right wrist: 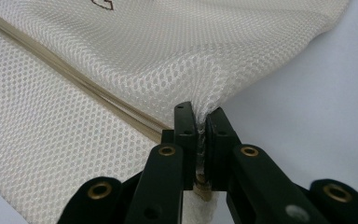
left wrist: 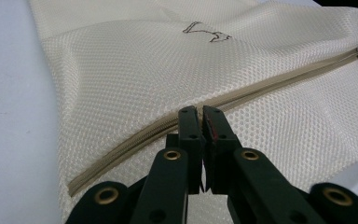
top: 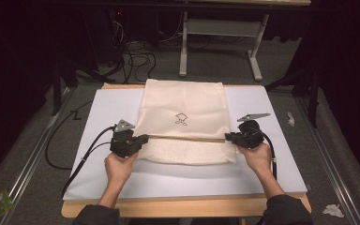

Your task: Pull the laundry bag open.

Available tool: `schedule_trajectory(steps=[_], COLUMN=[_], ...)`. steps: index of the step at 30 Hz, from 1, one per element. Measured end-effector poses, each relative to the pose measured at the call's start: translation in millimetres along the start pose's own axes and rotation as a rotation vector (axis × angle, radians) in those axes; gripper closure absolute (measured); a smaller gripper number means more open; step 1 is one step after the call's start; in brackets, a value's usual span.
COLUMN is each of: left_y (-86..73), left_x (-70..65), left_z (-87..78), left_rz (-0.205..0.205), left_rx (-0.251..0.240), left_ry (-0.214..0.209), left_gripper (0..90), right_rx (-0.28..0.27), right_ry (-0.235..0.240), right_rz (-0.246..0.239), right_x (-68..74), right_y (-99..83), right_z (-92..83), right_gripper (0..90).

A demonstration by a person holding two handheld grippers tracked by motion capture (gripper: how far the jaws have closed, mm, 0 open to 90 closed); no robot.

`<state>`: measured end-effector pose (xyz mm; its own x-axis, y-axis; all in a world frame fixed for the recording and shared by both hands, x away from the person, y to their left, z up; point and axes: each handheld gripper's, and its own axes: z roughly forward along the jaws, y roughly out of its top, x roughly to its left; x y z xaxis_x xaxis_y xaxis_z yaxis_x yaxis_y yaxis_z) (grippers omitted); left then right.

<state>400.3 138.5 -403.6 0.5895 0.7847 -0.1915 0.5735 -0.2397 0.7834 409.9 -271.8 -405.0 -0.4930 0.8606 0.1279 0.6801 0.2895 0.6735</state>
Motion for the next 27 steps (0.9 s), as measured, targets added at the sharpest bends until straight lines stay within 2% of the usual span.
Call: schedule_trajectory(steps=[4,8,16,20,27], left_y=[-0.1,-1.6,-3.2,-5.9,-7.9], left_x=[0.8,7.3,11.6,16.8,22.7], left_z=[-0.4,-3.6,-4.7,-8.3,-11.8], left_rz=[0.0,-0.022,-0.028,-0.043,-0.055], left_rx=[0.002,-0.001,0.001,-0.001,-0.005], left_ry=[0.013,0.014,0.036,0.043,0.053], left_gripper=[87.5,87.5,87.5,87.5,87.5], right_rx=[0.003,0.007,0.007,0.007,0.003], right_ry=[-0.007,-0.016,-0.035,-0.041,-0.05], right_rz=[-0.005,0.005,-0.001,0.015,0.015], right_x=[-0.7,-4.8,-4.5,-9.0,-10.4], right_y=[1.4,-0.7,2.3,2.3,2.6], right_z=[0.1,0.1,2.2,1.0,3.3], right_gripper=[86.7,86.7,86.7,86.7,86.7])
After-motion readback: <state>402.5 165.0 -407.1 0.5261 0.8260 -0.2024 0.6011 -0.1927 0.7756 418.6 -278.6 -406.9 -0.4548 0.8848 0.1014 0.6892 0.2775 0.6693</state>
